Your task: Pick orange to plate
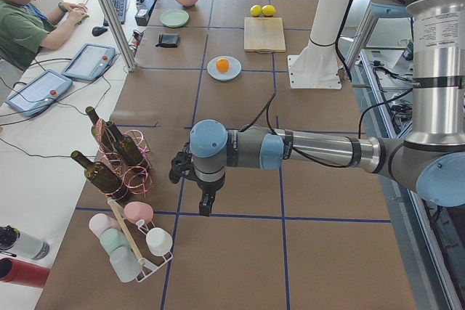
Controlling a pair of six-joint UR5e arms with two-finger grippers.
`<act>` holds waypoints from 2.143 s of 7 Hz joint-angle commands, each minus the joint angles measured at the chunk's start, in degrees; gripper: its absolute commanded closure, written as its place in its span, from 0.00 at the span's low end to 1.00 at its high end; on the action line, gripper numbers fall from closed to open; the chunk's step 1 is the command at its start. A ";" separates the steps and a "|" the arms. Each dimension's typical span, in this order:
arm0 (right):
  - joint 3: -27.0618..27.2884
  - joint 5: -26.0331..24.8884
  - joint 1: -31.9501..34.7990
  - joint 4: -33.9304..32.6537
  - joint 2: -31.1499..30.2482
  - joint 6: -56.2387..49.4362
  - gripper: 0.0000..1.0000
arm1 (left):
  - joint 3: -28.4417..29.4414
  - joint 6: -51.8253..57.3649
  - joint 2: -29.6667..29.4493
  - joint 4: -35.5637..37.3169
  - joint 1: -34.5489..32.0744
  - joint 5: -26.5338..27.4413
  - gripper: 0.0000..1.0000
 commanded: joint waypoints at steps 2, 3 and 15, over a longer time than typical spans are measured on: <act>1.09 1.37 14.24 -0.77 -14.85 -23.02 0.00 | -0.01 0.00 0.74 -0.09 0.00 -0.02 0.00; 0.92 0.75 17.06 -0.69 -18.89 -23.13 0.00 | -0.36 0.00 1.09 -0.09 0.00 -0.02 0.00; 0.74 1.09 24.38 1.86 -32.02 -22.07 0.00 | 0.43 -0.09 1.80 -0.18 0.00 0.34 0.00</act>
